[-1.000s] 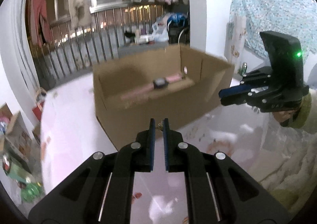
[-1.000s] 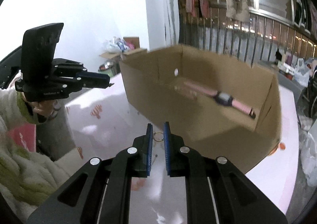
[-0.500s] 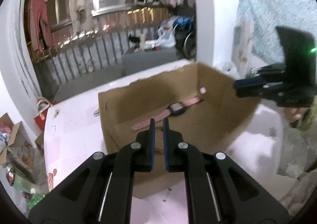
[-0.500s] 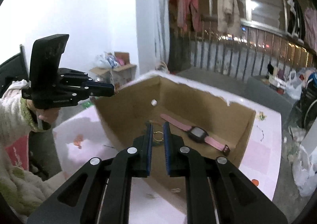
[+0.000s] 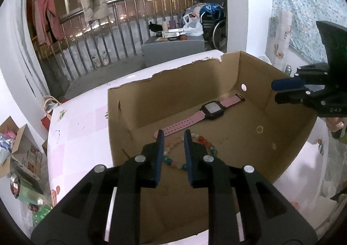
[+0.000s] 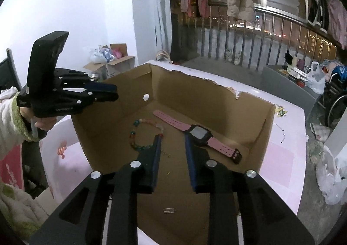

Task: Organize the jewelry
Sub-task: 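Open the right tool to drop the gold ring into the box, then move the right tool back to the pink bead bracelet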

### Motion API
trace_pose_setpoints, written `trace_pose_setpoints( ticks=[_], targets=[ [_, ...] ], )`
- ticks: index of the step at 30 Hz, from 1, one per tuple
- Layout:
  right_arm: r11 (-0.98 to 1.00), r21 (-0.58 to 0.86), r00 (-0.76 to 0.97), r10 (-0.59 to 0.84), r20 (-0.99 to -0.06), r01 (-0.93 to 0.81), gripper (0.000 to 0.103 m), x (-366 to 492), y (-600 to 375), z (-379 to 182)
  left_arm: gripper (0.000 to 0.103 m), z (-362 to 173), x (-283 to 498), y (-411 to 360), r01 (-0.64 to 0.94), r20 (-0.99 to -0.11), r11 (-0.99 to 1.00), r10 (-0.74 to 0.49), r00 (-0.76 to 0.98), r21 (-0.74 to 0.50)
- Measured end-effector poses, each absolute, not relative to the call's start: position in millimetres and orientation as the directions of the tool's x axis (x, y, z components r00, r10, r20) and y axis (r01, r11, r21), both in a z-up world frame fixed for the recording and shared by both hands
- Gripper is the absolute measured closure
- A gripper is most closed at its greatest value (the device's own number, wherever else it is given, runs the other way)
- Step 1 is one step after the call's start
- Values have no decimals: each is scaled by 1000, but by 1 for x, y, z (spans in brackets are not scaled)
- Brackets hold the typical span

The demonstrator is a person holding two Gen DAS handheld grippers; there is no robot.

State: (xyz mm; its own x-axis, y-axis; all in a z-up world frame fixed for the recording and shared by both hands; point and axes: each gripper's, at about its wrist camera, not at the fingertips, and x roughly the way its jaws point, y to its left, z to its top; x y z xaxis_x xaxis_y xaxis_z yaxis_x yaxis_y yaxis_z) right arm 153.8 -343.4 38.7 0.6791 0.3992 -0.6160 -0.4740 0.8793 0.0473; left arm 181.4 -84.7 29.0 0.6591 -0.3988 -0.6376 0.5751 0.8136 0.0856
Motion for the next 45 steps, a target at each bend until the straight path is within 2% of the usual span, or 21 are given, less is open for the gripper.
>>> trace_pose_setpoints(
  ticks=[3,12,17,22,28,34,39,42,45],
  targets=[
    [882,47,695,401,-597,-469,75,145,-347,45,86,33,177,-80,567,-624,820,-400,671,83],
    [880,81,729,435,-527,-467,74,106,-360,69,86,53,139,-61,558,-560,826,-430,708,72],
    [857,122,706,487,-514,-501,74,74,-364,72,86,64,104,-46,593,-536,805,-486,690,34],
    [846,152,672,503,-544,-511,74,55,-363,54,85,60,74,-44,641,-542,767,-545,640,-14],
    [843,193,620,507,-598,-502,74,55,-361,26,84,25,62,-62,683,-600,728,-573,557,-61],
    [837,191,565,496,-659,-512,74,61,-353,-1,84,-21,63,-90,721,-676,692,-544,498,-26],
    [827,154,528,476,-703,-541,74,66,-340,-20,84,-40,68,-107,752,-706,659,-532,468,2],
    [816,120,515,463,-722,-565,74,70,-334,-28,78,-47,73,-113,763,-716,647,-530,456,7],
    [803,94,504,455,-735,-588,74,75,-331,-34,77,-50,79,-114,772,-721,636,-533,443,4]
  ],
)
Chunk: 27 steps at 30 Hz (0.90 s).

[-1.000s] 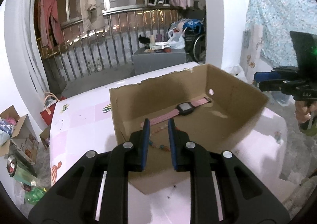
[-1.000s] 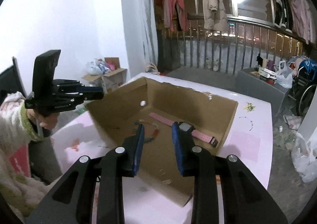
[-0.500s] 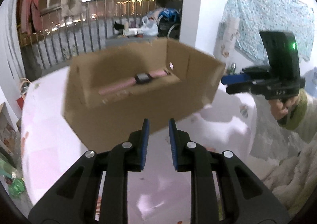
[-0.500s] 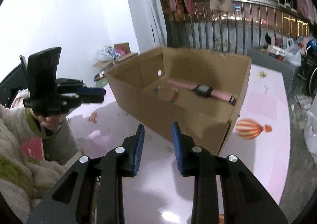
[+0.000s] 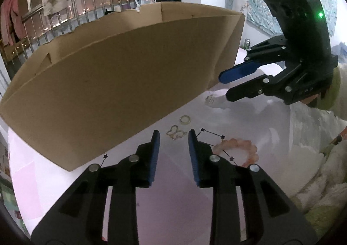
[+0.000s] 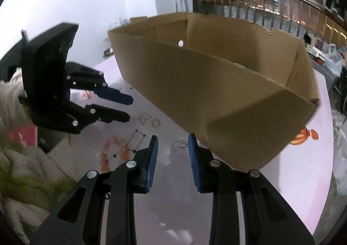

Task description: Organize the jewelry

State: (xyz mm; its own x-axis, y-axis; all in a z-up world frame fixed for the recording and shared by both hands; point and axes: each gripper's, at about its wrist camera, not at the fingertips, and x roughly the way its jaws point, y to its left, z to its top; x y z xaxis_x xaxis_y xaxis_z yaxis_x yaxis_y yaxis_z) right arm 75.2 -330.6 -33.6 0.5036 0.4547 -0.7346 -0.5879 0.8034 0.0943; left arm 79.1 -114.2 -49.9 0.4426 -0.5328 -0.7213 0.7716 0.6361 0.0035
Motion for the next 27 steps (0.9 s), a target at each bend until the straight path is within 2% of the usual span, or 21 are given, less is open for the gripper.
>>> trace_pose_setpoints(
  ticks=[20,23,27],
  targets=[
    [755,96,441,476,-761,-648,76,93,-324,-45,78,-67,87,-116,801,-729,599,-550,407,-5],
    [771,101,452,468,-759,-628,84,95,-328,-46,87,-67,85,-115,801,-729,599,-547,412,3],
    [783,127,446,470,-761,-609,95,102,-332,-47,87,-66,82,-115,802,-733,597,-539,415,15]
  ],
)
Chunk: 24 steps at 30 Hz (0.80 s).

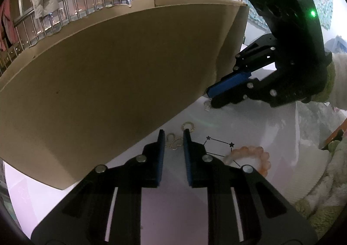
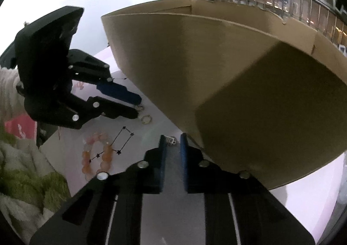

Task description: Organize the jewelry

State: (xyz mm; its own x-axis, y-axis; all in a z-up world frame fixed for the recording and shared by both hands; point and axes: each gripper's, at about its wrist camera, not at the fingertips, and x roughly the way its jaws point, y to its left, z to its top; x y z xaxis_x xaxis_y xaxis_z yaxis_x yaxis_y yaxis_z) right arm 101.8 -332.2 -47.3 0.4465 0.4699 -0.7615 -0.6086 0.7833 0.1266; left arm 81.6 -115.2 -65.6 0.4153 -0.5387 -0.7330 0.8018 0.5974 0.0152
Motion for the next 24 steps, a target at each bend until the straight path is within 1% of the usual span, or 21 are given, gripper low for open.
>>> trace_pose_setpoints(
  ticks=[1,7,8,16,23,24],
  targets=[
    [785,127,446,468,-763,-607,97,102,-332,-47,87,-66,81,-114,801,-734,598,-537,416,17],
    [787,123,443,461,-769,-605,100,95,-330,-46,90,-63,79,-115,796,-735,605,-532,421,18],
    [789,121,445,458,-770,-603,100,92,-330,-46,93,-63,78,-114,795,-735,606,-531,422,18],
    [809,131,459,448,-767,-573,100,74,-334,-42,93,-62,77,-109,787,-733,617,-527,430,18],
    [812,121,492,456,-741,-571,100,68,-333,-32,93,-61,79,-109,777,-732,629,-520,440,21],
    [812,115,501,457,-735,-572,98,69,-331,-31,93,-61,79,-109,776,-732,630,-520,441,21]
  ],
)
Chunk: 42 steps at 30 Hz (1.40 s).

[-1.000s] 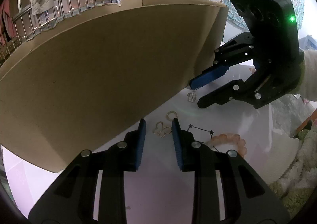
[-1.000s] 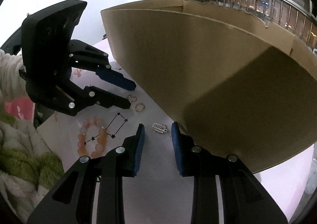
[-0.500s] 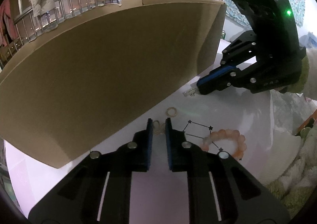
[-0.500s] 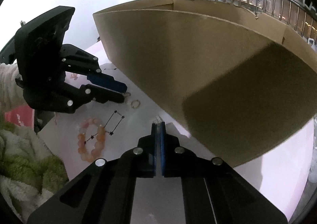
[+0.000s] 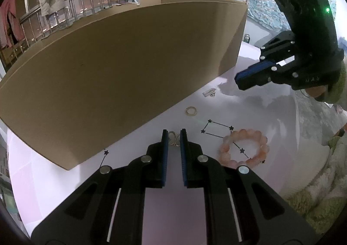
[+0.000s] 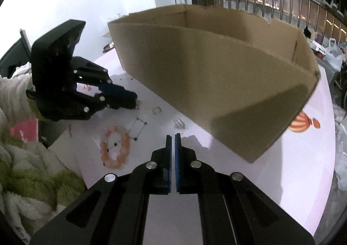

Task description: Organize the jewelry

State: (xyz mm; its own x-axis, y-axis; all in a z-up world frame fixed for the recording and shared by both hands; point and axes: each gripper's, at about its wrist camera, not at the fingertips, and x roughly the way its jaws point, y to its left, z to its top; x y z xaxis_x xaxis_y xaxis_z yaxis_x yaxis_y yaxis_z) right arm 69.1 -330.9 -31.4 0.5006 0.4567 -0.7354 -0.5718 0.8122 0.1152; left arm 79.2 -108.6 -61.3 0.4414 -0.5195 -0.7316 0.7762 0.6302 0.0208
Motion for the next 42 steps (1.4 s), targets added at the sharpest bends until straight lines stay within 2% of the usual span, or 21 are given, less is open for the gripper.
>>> trace_pose_setpoints(
  ticks=[15,22,31,38,40,42],
  targets=[
    [799,24,501,400,-767,-601,98,98,-301,-46,93,-62,77,-114,770,-730,637,-519,445,17],
    [804,90,452,419,-788,-588,98,91,-312,-43,93,-64,76,-110,771,-727,637,-522,446,15],
    [825,92,466,403,-787,-558,98,71,-319,-43,93,-65,75,-109,770,-725,637,-523,448,16],
    [833,88,523,420,-741,-546,98,64,-325,-30,93,-65,75,-108,770,-725,638,-522,450,19],
    [836,80,525,413,-744,-543,84,64,-327,-30,93,-66,76,-107,769,-723,639,-525,449,13],
    [837,78,524,408,-748,-542,79,64,-327,-32,93,-66,75,-106,769,-722,639,-527,449,13]
  ],
)
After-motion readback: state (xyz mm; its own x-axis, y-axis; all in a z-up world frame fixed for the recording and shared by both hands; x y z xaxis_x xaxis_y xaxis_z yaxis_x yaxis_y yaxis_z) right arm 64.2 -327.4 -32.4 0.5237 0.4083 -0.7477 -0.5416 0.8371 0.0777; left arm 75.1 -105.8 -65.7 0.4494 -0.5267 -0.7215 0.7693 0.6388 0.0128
